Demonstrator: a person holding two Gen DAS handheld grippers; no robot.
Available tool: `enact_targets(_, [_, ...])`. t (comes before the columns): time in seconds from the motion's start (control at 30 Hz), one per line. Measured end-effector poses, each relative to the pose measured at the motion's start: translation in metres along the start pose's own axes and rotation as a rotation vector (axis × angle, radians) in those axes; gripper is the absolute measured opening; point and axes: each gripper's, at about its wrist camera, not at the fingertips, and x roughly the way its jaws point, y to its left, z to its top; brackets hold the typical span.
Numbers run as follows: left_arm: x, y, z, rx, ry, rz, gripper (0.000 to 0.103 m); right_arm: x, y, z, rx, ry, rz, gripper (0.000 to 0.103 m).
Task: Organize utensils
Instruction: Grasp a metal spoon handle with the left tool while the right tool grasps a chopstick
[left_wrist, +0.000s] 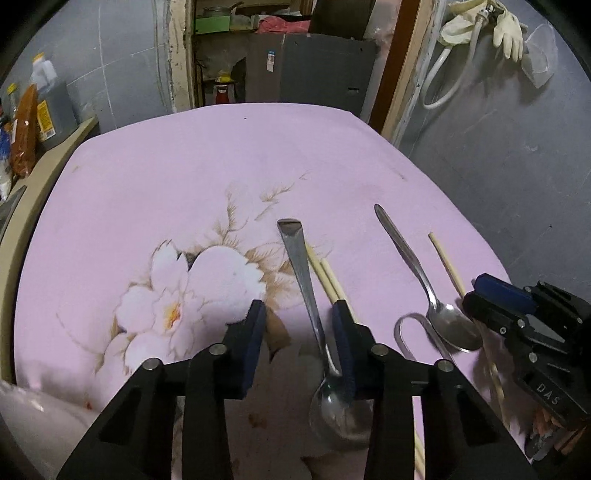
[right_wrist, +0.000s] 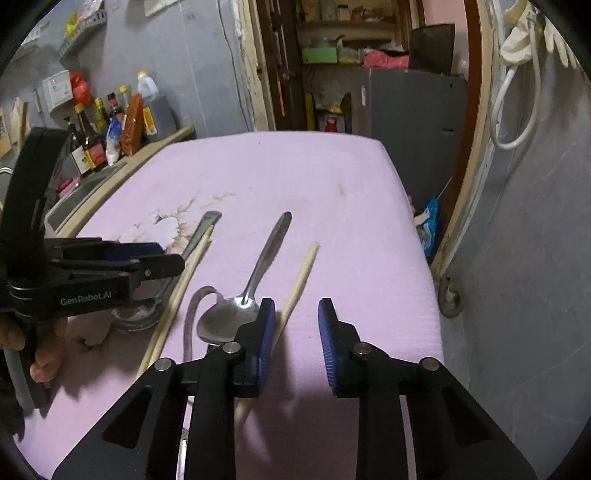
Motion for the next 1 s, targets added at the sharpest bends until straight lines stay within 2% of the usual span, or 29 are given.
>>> enact_targets(0.23, [0.011, -0.008, 0.007, 0.072, 0.016, 0.066, 0.02, 0.005, -0.001, 0.005, 0.002, 0.014, -0.004, 0.019])
enact_targets(0.33, [0.013, -0.01, 0.007, 0.088, 0.029, 0.074, 0.008, 0.009, 0.0, 0.007, -0.002, 0.023, -0.013, 0.019])
enact_targets(0.67, [-0.005, -0.001, -0.016, 0.047, 0.028, 0.047, 0.004, 0.025, 0.002, 0.02, 0.005, 0.074, -0.015, 0.019])
enact_targets(0.87, [-0.018, -0.005, -0.031, 0.057, 0.05, 0.031, 0.004, 0.025, 0.0, 0.022, -0.005, 0.096, -0.012, 0.007])
enact_targets(1.0, [-0.024, -0.004, -0.034, 0.047, 0.081, -0.004, 0.004, 0.02, 0.0, 0.019, -0.008, 0.106, 0.006, 0.004])
